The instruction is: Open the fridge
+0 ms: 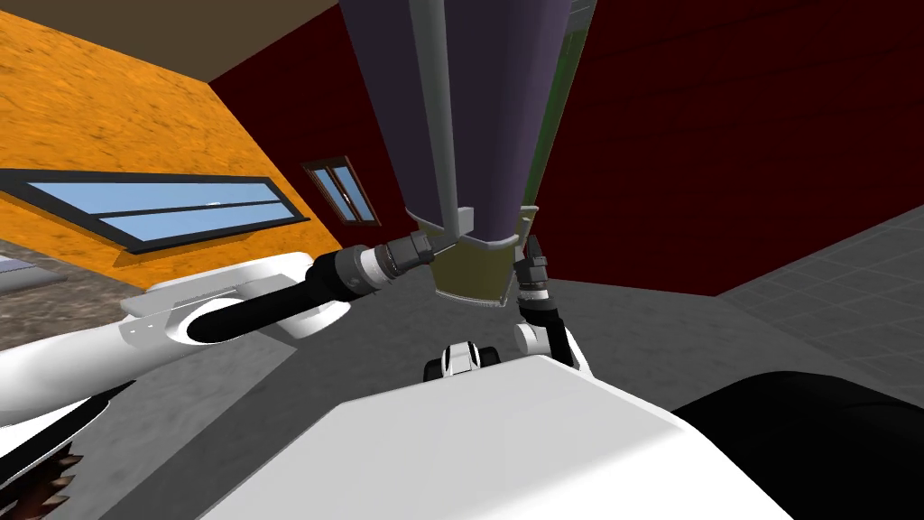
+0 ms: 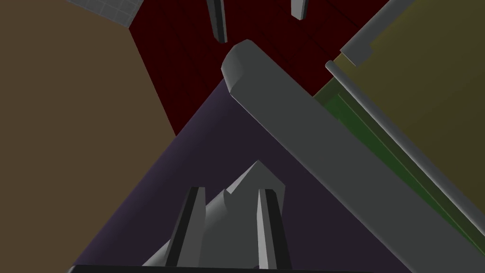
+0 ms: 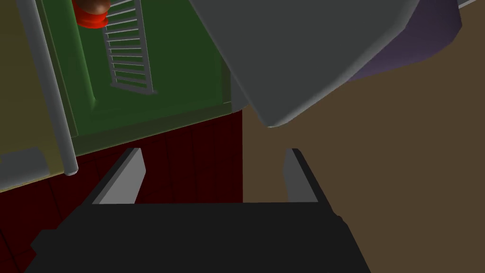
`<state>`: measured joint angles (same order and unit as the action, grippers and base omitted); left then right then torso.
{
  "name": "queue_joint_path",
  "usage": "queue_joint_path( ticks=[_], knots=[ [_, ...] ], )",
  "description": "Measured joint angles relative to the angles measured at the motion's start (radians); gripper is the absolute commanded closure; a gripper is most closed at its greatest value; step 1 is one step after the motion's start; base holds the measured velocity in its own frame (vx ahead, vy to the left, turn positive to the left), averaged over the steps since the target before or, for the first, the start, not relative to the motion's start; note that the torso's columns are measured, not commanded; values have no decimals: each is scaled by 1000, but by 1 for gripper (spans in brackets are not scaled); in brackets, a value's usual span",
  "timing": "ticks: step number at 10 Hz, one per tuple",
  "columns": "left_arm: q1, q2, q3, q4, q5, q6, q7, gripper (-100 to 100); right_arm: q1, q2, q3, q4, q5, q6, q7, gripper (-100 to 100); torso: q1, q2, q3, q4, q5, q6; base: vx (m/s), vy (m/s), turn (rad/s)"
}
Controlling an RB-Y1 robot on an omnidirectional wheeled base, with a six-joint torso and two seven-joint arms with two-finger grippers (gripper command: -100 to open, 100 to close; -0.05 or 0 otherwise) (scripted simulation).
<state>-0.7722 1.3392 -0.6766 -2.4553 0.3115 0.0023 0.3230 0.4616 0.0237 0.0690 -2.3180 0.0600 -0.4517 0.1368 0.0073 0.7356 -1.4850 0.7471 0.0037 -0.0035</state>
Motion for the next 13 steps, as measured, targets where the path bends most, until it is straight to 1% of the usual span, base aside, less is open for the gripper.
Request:
queue_joint_path(
  ticks=[1,2,3,5,6,7,9,11,13],
  knots=[
    [4,2,7,-29,-1,0,0,100,0,0,0,0,0,0,0,0,5,5,5,0,1,1,4,268,-59],
    [-8,-4,0,-36,-1,9,0,100,4,3,-7,-1,-4,-3,-2,0,8,4,4,-1,4,-4,-13,110,-53],
    [-7,-4,-6,-37,-1,13,0,100,6,3,-9,-1,-5,-4,-3,0,0,2,4,-3,2,-3,26,146,-85],
    [-12,-1,-18,-39,0,2,1,100,12,5,-15,-1,-8,-8,-5,0,5,-2,3,-6,3,-4,37,186,-75],
    [-29,-4,-32,-40,3,0,3,100,16,7,-20,-3,-11,-13,-7,0,8,-4,0,-7,5,-7,52,184,-27],
    [-12,3,-23,-54,1,-7,3,100,18,8,-24,-6,-14,-18,-8,0,10,-5,-1,-7,6,-8,22,189,-42],
    [-18,16,-30,-66,7,-45,8,100,24,10,-31,-8,-18,-25,-11,0,10,-4,-1,-5,5,-5,63,233,-15],
    [-25,12,-46,-88,5,-76,7,100,25,11,-32,-9,-19,-26,-12,0,4,-5,-4,-6,3,-1,46,242,-29],
    [-48,17,-62,-104,11,-100,15,100,25,11,-32,-9,-19,-26,-12,0,0,-3,-5,-3,1,1,71,243,-58]
  ],
)
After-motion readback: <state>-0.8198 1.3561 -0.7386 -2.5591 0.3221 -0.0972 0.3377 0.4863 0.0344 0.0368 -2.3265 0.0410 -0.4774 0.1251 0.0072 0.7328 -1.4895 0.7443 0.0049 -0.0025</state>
